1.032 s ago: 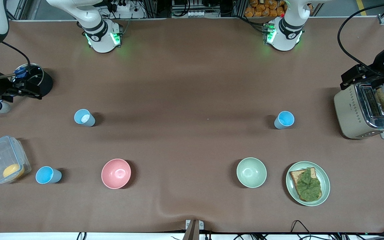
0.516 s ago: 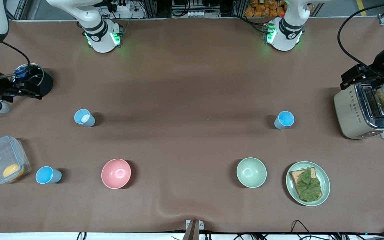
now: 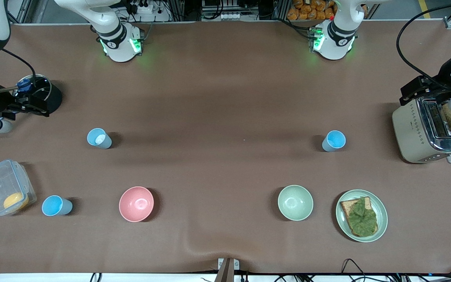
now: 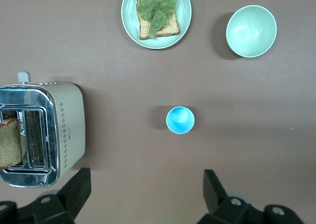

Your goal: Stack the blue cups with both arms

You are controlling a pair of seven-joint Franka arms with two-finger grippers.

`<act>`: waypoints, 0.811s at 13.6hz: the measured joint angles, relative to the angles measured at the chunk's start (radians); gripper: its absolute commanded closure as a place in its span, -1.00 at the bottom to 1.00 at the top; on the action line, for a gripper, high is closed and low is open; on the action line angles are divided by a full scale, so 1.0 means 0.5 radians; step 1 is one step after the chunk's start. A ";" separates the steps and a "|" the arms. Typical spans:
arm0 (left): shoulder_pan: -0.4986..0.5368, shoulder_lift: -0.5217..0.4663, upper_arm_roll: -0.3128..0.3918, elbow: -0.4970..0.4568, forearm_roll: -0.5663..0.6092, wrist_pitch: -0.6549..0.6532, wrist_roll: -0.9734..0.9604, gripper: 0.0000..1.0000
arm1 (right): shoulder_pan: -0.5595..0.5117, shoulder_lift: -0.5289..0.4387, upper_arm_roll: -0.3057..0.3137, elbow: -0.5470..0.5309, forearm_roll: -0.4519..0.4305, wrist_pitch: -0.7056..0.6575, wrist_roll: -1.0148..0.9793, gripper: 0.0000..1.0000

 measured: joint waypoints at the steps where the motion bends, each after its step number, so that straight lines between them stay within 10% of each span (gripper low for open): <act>1: 0.000 0.000 0.000 0.000 0.000 0.000 0.000 -1.00 | 0.000 0.000 0.000 0.000 0.000 0.000 0.000 -1.00; 11: -0.002 0.000 -0.005 0.000 0.000 0.000 0.000 -1.00 | 0.092 0.121 0.031 -0.011 0.003 0.039 -0.001 -1.00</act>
